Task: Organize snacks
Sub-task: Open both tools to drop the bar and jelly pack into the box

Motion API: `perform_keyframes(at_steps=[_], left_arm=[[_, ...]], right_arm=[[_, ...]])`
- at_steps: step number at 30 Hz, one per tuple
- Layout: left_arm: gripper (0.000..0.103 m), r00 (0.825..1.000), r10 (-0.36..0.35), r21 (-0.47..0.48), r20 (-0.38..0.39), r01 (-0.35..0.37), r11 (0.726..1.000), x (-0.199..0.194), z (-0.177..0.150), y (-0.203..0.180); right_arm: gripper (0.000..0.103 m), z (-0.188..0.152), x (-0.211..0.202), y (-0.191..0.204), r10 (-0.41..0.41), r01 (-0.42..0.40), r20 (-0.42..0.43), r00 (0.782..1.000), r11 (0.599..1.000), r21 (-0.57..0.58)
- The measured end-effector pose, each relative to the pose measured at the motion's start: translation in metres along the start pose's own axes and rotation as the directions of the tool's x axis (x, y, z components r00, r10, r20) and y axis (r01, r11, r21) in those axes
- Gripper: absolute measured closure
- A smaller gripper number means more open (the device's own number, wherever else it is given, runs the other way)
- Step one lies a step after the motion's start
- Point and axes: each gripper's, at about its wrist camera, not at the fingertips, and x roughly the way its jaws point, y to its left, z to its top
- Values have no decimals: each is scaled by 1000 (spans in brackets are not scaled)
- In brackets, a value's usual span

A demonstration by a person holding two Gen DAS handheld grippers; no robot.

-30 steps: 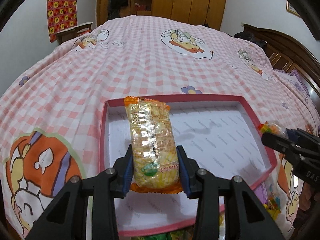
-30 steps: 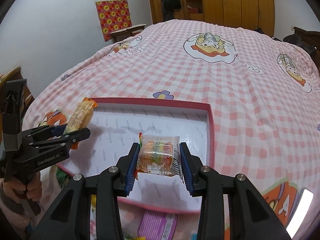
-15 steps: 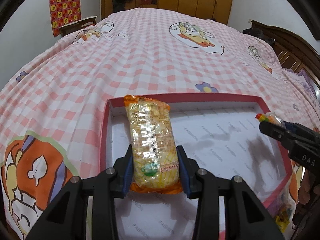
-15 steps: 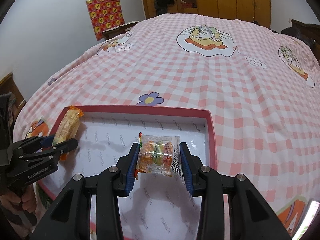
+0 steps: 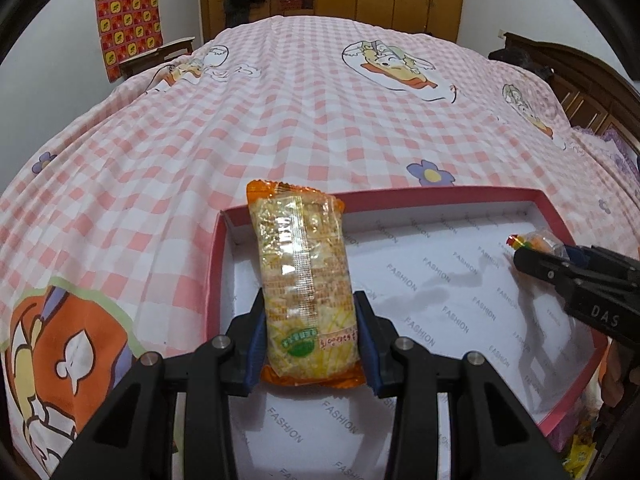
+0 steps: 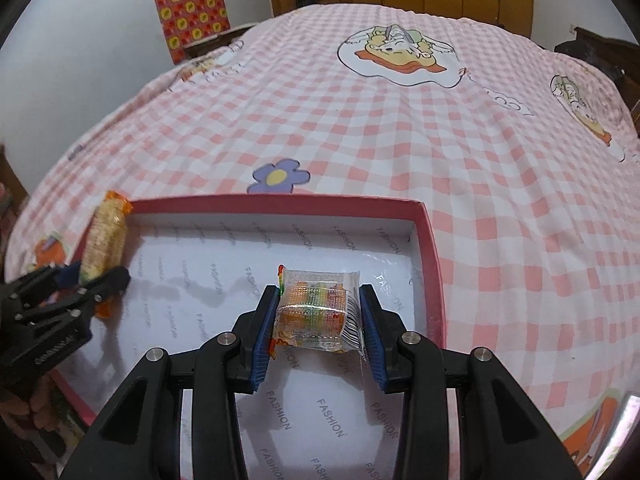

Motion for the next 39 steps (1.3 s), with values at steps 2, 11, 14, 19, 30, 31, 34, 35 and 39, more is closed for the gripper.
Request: perform_keyframes(at_steps=[2, 11, 14, 19, 30, 31, 34, 35, 39], left_arm=[[62, 1000, -1, -1, -1, 1, 1000, 0, 0, 0], [61, 1000, 4, 4, 3, -4, 1000, 1, 1, 0], [56, 1000, -3, 5, 1, 3, 1000, 0, 2, -3], [41, 1000, -11, 7, 7, 11, 1000, -9, 1, -7], [37, 998, -31, -6, 56, 32, 999, -46, -4, -9], [37, 998, -33, -6, 58, 34, 999, -49, -5, -9], [37, 997, -41, -8, 66, 41, 999, -59, -10, -9], [37, 997, -43, -9, 70, 44, 999, -62, -12, -9], [37, 995, -42, -2, 87, 42, 999, -74, -20, -11]], right_arm=[[62, -1, 0, 0, -3, 3, 3, 1000, 1000, 5], [54, 0, 0, -1, 19, -19, -1, 1000, 1000, -3], [38, -1, -3, 2, 66, -66, -4, 998, 998, -17], [33, -3, -11, 5, 55, -54, 18, 998, 998, -33], [33, -9, -38, 3, 85, -85, 49, 995, 996, -6], [33, -10, -40, 3, 88, -88, 50, 995, 996, -2], [33, -14, -48, 2, 97, -97, 52, 994, 995, 11], [33, -17, -51, 1, 101, -102, 50, 994, 995, 15], [33, -24, -56, 1, 111, -112, 38, 993, 993, 22]])
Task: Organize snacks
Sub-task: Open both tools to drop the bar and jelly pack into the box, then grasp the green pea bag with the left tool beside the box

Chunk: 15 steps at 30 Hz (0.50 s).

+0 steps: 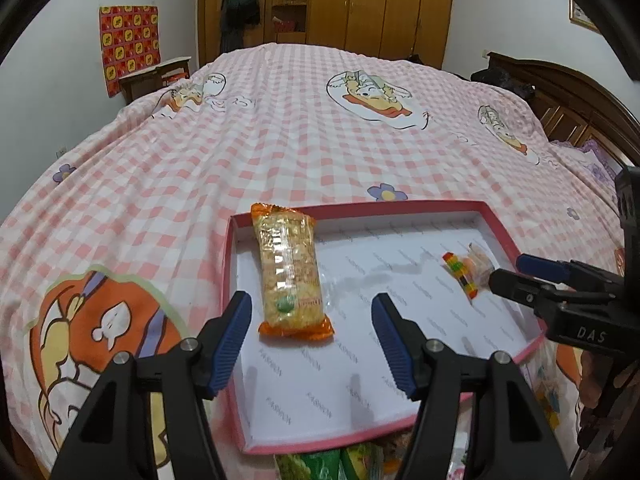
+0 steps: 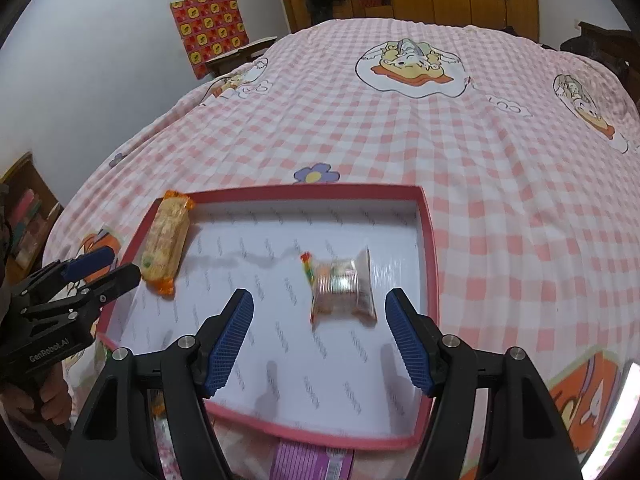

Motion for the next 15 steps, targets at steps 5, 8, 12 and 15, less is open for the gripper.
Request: perform_keyframes(at_steps=[5, 8, 12, 15], left_arm=[[37, 1000, -8, 2, 4, 8, 1000, -13, -8, -2], [37, 1000, -18, -9, 4, 18, 1000, -21, -13, -1], [37, 999, -32, -17, 2, 32, 999, -30, -22, 0], [37, 999, -38, -23, -5, 38, 999, -34, -28, 1]], right_arm=[[33, -11, -10, 1, 6, -6, -3, 1000, 1000, 3], [33, -16, -15, 2, 7, -7, -4, 1000, 1000, 6], [33, -26, -24, 6, 17, -17, -14, 1000, 1000, 7], [33, -34, -32, 10, 27, -27, -13, 1000, 1000, 8]])
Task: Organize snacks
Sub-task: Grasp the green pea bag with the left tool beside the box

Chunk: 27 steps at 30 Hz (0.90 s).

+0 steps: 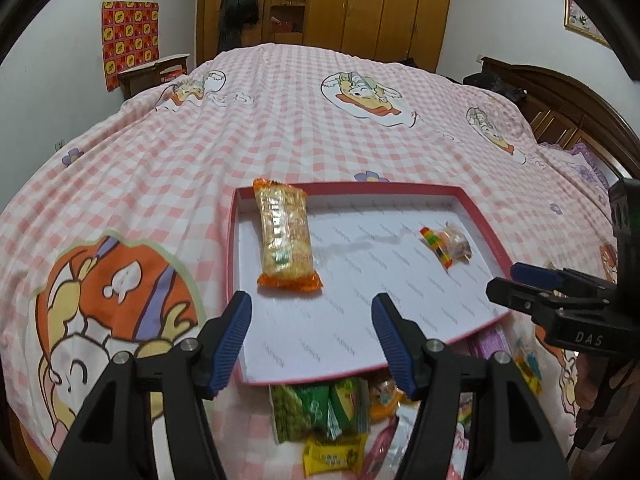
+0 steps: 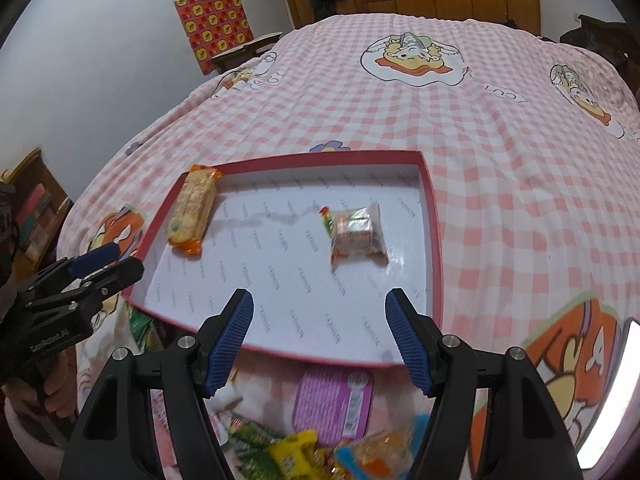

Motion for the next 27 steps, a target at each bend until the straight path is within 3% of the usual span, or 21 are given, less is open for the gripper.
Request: perform_keyframes(at_steps=[16, 27], left_arm=[[37, 999, -30, -21, -33, 30, 999, -19, -33, 3], [37, 994, -46, -48, -95, 41, 998, -6, -55, 3]], right_arm=[[33, -41, -19, 15, 14, -14, -24, 1000, 1000, 4], [33, -64, -21, 14, -8, 8, -24, 1000, 1000, 4]])
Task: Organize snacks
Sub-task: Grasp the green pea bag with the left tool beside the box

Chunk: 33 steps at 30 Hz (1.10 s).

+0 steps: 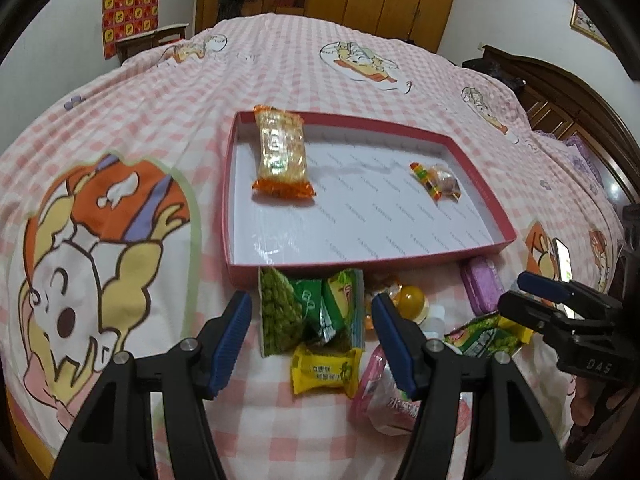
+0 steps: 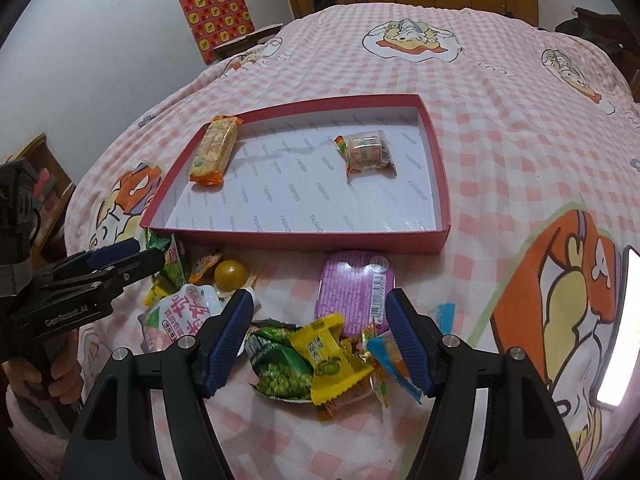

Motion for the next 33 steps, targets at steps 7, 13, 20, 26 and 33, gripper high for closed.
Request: perform_keyframes(at_steps=[7, 13, 20, 26, 33], left_arm=[[37, 1000, -1, -30, -25, 1, 1000, 12, -4, 2], [37, 1000, -3, -36, -31, 2, 999, 22, -6, 1], [40, 1000, -9, -29, -9, 9, 1000, 24, -8, -1], [54, 1000, -2, 8, 17, 2, 1000, 20, -10, -6], [61, 999, -20, -16, 28, 20, 1000, 14, -13, -3]], right_arm=[[33, -6, -8, -2, -4, 4, 25, 1000, 1000, 9], [33, -11, -11, -3, -33, 33, 36, 999, 999, 2], [33, -13, -12, -7, -38, 38, 46, 998, 999, 6], [33, -13, -14, -7, -25, 24, 55, 998, 1000, 10], [33, -14, -21, -6, -26, 26, 58, 998, 1000, 9]])
